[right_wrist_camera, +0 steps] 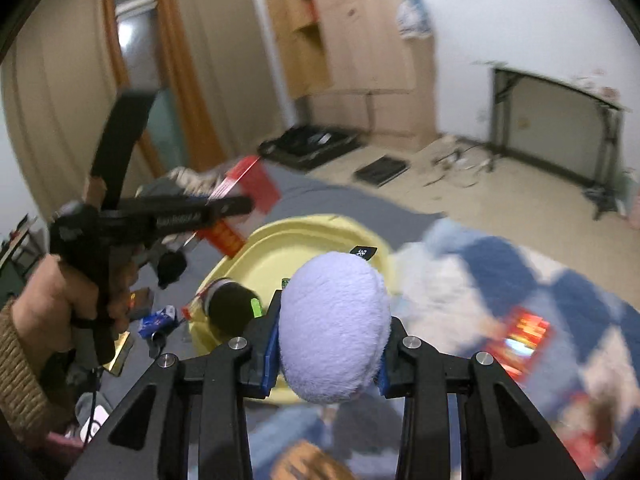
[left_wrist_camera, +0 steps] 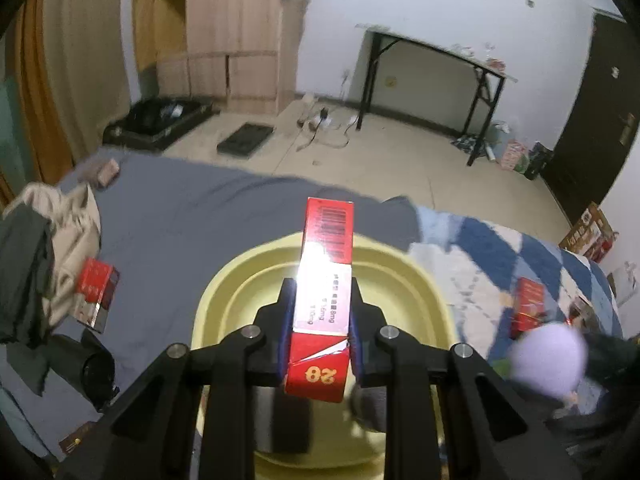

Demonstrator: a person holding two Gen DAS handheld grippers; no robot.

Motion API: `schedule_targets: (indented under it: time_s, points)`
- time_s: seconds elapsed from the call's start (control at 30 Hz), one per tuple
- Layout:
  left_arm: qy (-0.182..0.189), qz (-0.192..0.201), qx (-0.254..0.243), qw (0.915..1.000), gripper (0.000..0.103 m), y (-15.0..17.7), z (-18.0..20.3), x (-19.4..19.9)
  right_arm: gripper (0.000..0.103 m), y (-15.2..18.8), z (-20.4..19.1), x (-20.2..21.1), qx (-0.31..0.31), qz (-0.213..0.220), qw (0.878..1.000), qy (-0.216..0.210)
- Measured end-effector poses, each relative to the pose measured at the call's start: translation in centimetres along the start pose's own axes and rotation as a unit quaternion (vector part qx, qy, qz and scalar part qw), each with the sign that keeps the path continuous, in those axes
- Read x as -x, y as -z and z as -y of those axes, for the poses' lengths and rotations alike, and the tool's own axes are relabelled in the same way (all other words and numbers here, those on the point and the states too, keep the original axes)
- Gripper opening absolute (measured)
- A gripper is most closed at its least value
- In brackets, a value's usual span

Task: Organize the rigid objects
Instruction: 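Carry the red box and lavender ball into the basin and release both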

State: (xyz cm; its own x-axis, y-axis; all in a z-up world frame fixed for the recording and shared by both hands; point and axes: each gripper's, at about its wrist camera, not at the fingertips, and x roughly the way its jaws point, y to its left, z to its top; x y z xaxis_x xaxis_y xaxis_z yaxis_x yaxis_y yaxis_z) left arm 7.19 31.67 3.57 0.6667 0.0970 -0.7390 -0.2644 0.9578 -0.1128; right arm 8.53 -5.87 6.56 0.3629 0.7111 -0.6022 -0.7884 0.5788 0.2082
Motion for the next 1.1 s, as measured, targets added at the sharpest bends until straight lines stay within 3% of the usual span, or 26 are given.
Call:
schedule_targets:
  time_s: [0.23,0.43,0.53,0.57,0.6,0.63,0.7,0.77,0.8,0.83,1.0,1.1]
  points:
    - [-0.013,-0.08,0.035,0.9961,0.025,1.4,-2.3,-6.4,0.035,-2.7,0.2,-12.3,-0.021,-0.1,0.995,-0.006]
    - [-0.019,-0.108,0.034,0.9934,0.025,2.9,-2.4,-9.8,0.035,-3.2,1.5,-17.8,-0.015,-0.139,0.99,0.011]
    - [-0.018,-0.09,0.047,0.9947,0.025,3.6,-2.6,-10.2,0.04,-3.3,1.4,-19.7,-0.029,-0.152,0.988,0.014]
    - [-0.015,-0.089,0.052,0.9945,0.03,3.6,-2.7,-10.2,0.041,-3.4,1.0,-19.8,-0.029,-0.147,0.989,0.015]
    - [-0.014,-0.089,0.057,0.9943,0.045,3.5,-2.9,-9.9,0.051,-3.5,0.7,-19.9,-0.025,-0.139,0.99,0.018]
    - [-0.017,-0.079,0.061,0.9949,0.054,3.5,-2.9,-9.1,0.064,-3.4,0.4,-19.4,-0.021,-0.131,0.991,0.018]
    - [-0.016,-0.042,0.058,0.9973,0.089,2.6,-2.6,-7.0,0.072,-3.4,-0.1,-18.3,-0.02,-0.106,0.994,0.02]
    - [-0.015,-0.006,0.043,0.999,0.102,1.6,-1.4,-4.2,0.085,-3.0,0.2,-15.6,-0.039,-0.078,0.996,0.02]
    - [-0.016,0.007,0.036,0.9992,0.103,1.1,-0.7,-3.0,0.098,-3.0,0.3,-14.1,-0.053,-0.065,0.996,0.023]
    - [-0.009,0.017,0.033,0.9993,0.103,0.6,0.4,-1.8,0.103,-2.8,0.4,-12.1,-0.067,-0.043,0.996,0.034]
    - [0.047,0.026,0.021,0.9983,0.103,-0.1,7.6,2.9,0.103,-0.8,2.4,-0.3,-0.096,0.035,0.99,0.092]
    - [0.051,0.023,-0.004,0.9984,0.103,1.4,12.9,4.4,0.103,1.8,4.7,6.9,-0.11,0.057,0.984,0.129]
